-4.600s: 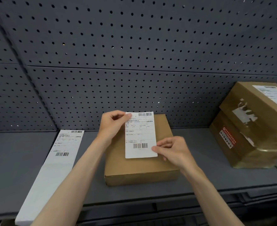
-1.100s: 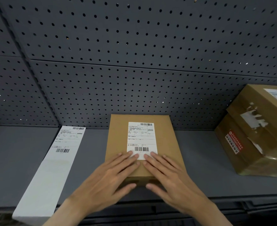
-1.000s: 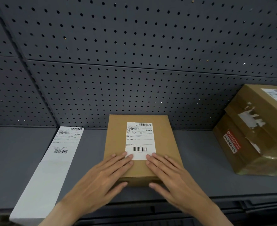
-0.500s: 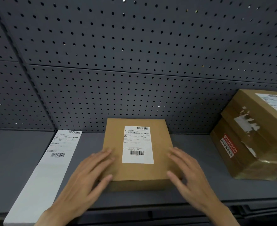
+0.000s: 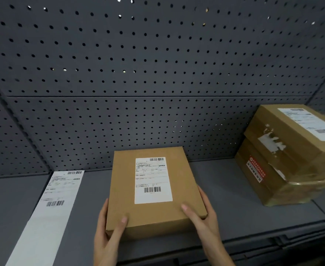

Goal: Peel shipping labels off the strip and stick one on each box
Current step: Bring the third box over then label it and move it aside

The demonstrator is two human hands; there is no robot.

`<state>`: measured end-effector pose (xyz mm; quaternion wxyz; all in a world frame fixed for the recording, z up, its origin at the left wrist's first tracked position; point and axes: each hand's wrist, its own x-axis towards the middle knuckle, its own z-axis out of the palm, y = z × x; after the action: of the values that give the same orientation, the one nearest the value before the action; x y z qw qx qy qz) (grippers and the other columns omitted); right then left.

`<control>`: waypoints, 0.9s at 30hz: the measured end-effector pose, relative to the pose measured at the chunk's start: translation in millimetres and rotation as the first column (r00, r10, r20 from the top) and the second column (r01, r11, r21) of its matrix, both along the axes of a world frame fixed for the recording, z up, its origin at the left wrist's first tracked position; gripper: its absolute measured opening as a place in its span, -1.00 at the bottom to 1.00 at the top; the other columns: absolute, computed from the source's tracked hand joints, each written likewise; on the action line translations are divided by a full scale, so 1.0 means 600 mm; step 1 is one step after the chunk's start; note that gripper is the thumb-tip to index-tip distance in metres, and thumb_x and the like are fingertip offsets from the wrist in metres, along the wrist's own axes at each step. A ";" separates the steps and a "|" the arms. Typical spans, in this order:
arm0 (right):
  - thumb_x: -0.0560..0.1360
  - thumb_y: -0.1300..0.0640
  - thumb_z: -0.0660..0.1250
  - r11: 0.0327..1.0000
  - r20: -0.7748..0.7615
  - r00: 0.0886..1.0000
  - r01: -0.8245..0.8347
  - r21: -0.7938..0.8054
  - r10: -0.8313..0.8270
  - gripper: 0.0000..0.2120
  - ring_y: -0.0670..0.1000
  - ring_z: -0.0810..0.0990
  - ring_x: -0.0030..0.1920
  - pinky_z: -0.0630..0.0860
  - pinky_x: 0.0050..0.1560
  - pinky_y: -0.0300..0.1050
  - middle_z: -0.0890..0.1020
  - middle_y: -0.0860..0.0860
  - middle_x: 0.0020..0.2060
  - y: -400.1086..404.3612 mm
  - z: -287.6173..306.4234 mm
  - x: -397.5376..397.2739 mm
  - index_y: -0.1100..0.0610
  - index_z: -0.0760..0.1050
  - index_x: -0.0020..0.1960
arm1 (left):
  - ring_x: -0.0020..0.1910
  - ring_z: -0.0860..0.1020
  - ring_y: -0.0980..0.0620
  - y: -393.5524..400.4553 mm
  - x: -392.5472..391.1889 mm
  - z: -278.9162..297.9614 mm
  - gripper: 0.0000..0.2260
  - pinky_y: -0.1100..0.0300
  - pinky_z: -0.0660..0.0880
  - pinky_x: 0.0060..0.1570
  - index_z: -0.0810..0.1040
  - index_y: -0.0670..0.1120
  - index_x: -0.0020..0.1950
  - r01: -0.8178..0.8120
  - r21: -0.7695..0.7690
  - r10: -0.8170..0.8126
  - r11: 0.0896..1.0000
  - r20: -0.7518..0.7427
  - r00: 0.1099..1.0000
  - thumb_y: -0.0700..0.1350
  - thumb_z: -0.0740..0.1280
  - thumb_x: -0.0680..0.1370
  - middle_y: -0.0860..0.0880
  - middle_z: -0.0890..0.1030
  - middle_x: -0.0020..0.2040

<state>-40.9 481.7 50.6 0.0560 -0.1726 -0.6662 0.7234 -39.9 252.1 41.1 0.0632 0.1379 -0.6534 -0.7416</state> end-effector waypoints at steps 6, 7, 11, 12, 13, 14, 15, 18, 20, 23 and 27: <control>0.12 -0.24 0.61 0.997 -0.037 0.997 0.071 0.001 -0.071 -0.10 -0.31 0.63 0.11 0.57 -0.02 -0.36 0.67 -0.29 0.15 0.099 0.022 0.012 -0.20 0.41 0.42 | 0.30 0.53 0.19 0.093 0.003 0.020 -0.36 0.08 0.41 0.35 0.40 0.12 0.47 0.087 0.034 -0.086 0.996 -0.026 0.996 -0.08 0.50 0.42 0.27 0.59 0.28; 0.16 -0.22 0.63 0.997 -0.045 0.996 0.074 -0.009 -0.075 -0.14 -0.32 0.63 0.08 0.57 -0.06 -0.39 0.67 -0.30 0.13 0.122 0.025 0.013 -0.20 0.41 0.41 | 0.27 0.53 0.28 0.116 0.003 0.020 -0.34 0.13 0.42 0.32 0.39 0.13 0.48 0.107 0.048 -0.106 0.993 -0.024 0.994 -0.04 0.55 0.42 0.31 0.59 0.25; 0.29 -0.03 0.55 0.995 -0.053 0.995 0.085 -0.051 -0.087 -0.29 -0.26 0.62 0.08 0.53 -0.04 -0.33 0.60 -0.26 0.17 0.215 0.027 0.012 -0.17 0.40 0.40 | 0.21 0.52 0.40 0.212 0.000 0.011 -0.29 0.30 0.43 0.16 0.37 0.16 0.49 0.134 0.091 -0.133 0.987 -0.020 0.991 0.06 0.48 0.35 0.35 0.57 0.26; 0.30 -0.03 0.53 0.995 -0.049 0.995 0.080 -0.054 -0.083 -0.29 -0.25 0.58 0.10 0.49 0.01 -0.30 0.58 -0.27 0.17 0.235 0.028 0.011 -0.16 0.39 0.40 | 0.23 0.53 0.37 0.233 0.000 0.012 -0.27 0.30 0.43 0.16 0.37 0.15 0.50 0.129 0.087 -0.127 0.988 -0.022 0.992 0.08 0.50 0.35 0.31 0.57 0.29; 0.30 -0.03 0.53 0.996 -0.048 0.996 0.071 -0.056 -0.074 -0.29 -0.24 0.55 0.13 0.48 0.05 -0.27 0.57 -0.27 0.17 0.255 0.027 0.009 -0.16 0.39 0.40 | 0.25 0.53 0.31 0.252 -0.002 0.009 -0.27 0.29 0.44 0.16 0.37 0.13 0.50 0.119 0.076 -0.118 0.990 -0.024 0.993 0.09 0.53 0.37 0.26 0.57 0.32; 0.30 -0.04 0.53 0.996 -0.045 0.997 0.064 -0.058 -0.067 -0.30 -0.23 0.55 0.15 0.48 0.07 -0.24 0.58 -0.26 0.17 0.272 0.026 0.007 -0.16 0.39 0.40 | 0.27 0.53 0.26 0.270 -0.003 0.005 -0.30 0.28 0.44 0.16 0.37 0.11 0.51 0.108 0.068 -0.106 0.992 -0.026 0.994 0.05 0.55 0.42 0.21 0.56 0.34; 0.31 -0.04 0.53 0.996 -0.043 0.997 0.061 -0.063 -0.064 -0.31 -0.21 0.56 0.16 0.49 0.08 -0.23 0.59 -0.25 0.18 0.287 0.023 0.007 -0.15 0.40 0.40 | 0.28 0.53 0.22 0.286 -0.003 0.001 -0.35 0.28 0.44 0.15 0.36 0.09 0.52 0.097 0.065 -0.095 0.993 -0.029 0.995 -0.03 0.53 0.47 0.17 0.56 0.35; 0.33 -0.04 0.55 0.997 -0.049 0.997 0.053 -0.050 -0.056 -0.30 -0.18 0.59 0.18 0.51 0.08 -0.24 0.63 -0.20 0.20 0.317 0.014 0.007 -0.11 0.43 0.43 | 0.26 0.52 0.22 0.318 -0.001 0.001 -0.44 0.31 0.44 0.11 0.36 0.08 0.51 0.083 0.064 -0.081 0.995 -0.028 0.996 -0.13 0.41 0.53 0.18 0.56 0.32; 0.33 -0.06 0.60 0.999 -0.059 0.997 0.039 -0.034 -0.041 -0.24 -0.19 0.61 0.18 0.51 0.11 -0.25 0.66 -0.22 0.19 0.334 0.009 0.009 -0.10 0.42 0.48 | 0.19 0.53 0.32 0.337 0.001 0.001 -0.46 0.34 0.43 0.08 0.37 0.08 0.50 0.074 0.049 -0.073 0.996 -0.019 0.997 -0.16 0.40 0.55 0.20 0.56 0.29; 0.34 -0.04 0.57 0.999 -0.066 0.998 0.022 -0.031 -0.024 -0.24 -0.23 0.58 0.19 0.47 0.10 -0.29 0.64 -0.24 0.20 0.348 0.006 0.009 -0.10 0.40 0.50 | 0.12 0.55 0.43 0.352 0.002 0.000 -0.48 0.37 0.43 0.05 0.38 0.10 0.49 0.057 0.024 -0.056 0.998 -0.009 0.998 -0.18 0.39 0.56 0.20 0.56 0.29; 0.33 -0.10 0.58 1.000 -0.062 0.998 0.005 -0.017 -0.006 -0.20 -0.22 0.52 0.24 0.43 0.07 -0.34 0.57 -0.26 0.23 0.350 0.003 0.013 -0.15 0.35 0.50 | 0.25 0.52 0.24 0.355 0.004 -0.009 -0.47 0.32 0.43 0.09 0.37 0.10 0.50 0.040 -0.010 -0.041 0.999 -0.004 0.999 -0.14 0.40 0.55 0.19 0.56 0.30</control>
<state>-33.2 691.9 52.3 0.0770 -0.1525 -0.6575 0.7338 -37.7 465.2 35.9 0.0502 0.1227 -0.6595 -0.7400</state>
